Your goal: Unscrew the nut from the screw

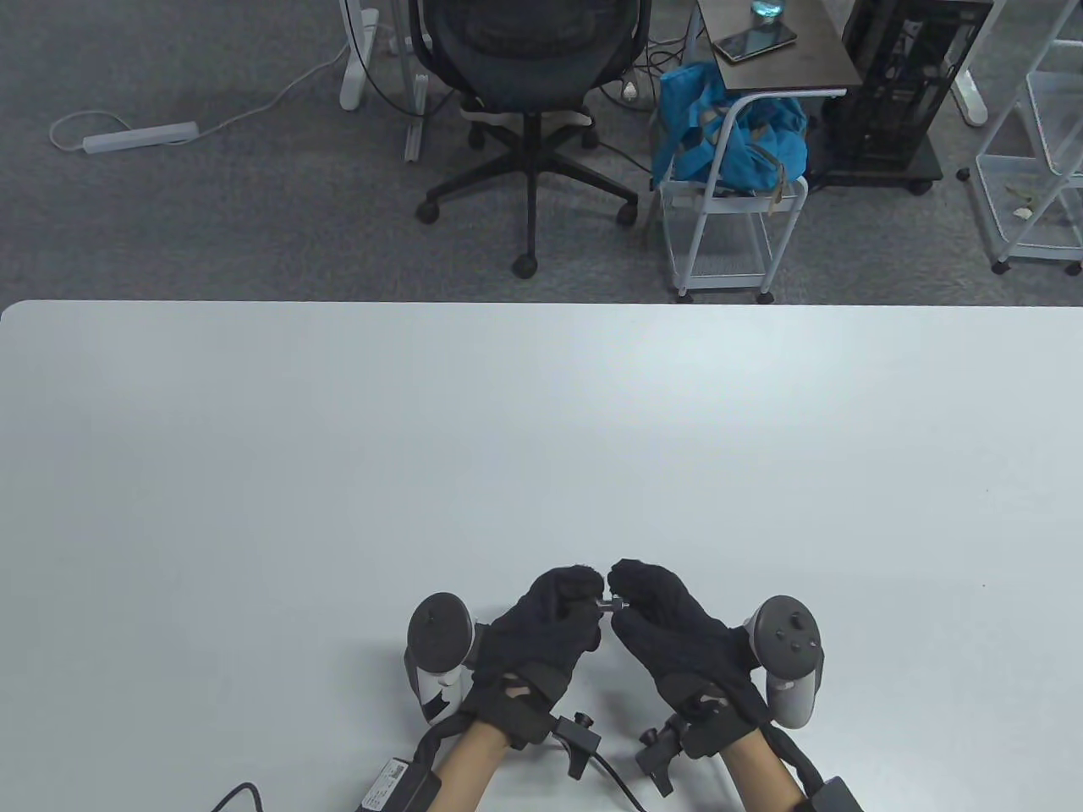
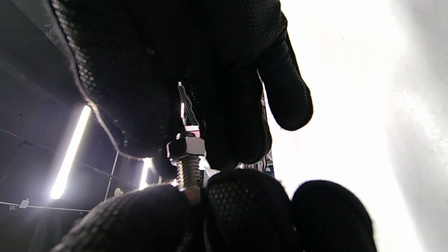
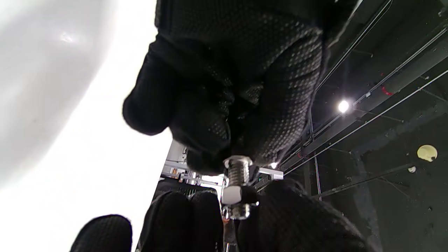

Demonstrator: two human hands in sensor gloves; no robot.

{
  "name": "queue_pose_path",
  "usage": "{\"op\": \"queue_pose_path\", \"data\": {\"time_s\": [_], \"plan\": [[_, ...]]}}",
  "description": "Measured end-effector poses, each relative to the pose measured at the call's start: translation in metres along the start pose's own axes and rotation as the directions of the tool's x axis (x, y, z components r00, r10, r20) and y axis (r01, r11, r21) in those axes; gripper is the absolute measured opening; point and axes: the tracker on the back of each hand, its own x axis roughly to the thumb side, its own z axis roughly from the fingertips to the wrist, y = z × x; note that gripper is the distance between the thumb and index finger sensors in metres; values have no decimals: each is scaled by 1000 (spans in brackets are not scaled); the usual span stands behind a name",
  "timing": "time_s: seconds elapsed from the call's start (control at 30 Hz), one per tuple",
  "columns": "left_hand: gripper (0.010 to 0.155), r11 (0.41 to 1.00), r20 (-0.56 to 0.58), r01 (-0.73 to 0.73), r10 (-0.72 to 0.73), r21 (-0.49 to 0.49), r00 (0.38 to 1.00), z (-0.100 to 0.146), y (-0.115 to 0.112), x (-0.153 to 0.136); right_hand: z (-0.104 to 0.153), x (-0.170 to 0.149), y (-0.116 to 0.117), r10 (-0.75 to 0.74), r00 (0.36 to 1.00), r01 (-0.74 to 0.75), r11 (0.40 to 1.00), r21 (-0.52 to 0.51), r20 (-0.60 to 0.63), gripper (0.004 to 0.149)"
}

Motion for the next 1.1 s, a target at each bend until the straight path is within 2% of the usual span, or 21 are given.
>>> {"op": "queue_pose_path", "data": {"time_s": [0.13,0.27,0.4,0.53,0.63,0.77,0.87,0.97,1.03,1.1], "plan": [[48,1000,18,12,-12,-15,1000,-1,-1,1,1,-8,-1,45,996,-47,998,-36,-75,66],[48,999,26,24,-24,-23,999,0,-2,1,0,-9,3,38,996,-39,999,-10,-77,57],[50,998,28,51,-50,-49,998,-1,-2,1,-2,-5,2,60,998,-60,998,5,-34,56],[48,997,20,53,-52,-48,998,-1,-3,1,-1,-2,1,41,999,-41,999,-3,-4,51],[48,999,13,30,-30,-11,999,0,-1,1,-1,1,1,68,998,-68,998,8,11,49],[48,1000,14,23,-23,-8,1000,0,-1,1,0,-4,2,41,999,-41,999,4,-12,62],[48,999,29,37,-37,-14,999,0,-2,2,1,-10,2,69,994,-70,998,-5,-85,70],[48,999,38,50,-49,-22,998,0,-3,2,1,-10,2,116,989,-118,993,-13,-95,64],[48,998,36,56,-55,-21,998,0,-3,2,0,-8,4,106,992,-106,994,2,-73,57],[47,999,32,48,-47,-20,998,0,-3,1,-1,-6,4,103,992,-102,995,9,-66,56]]}}
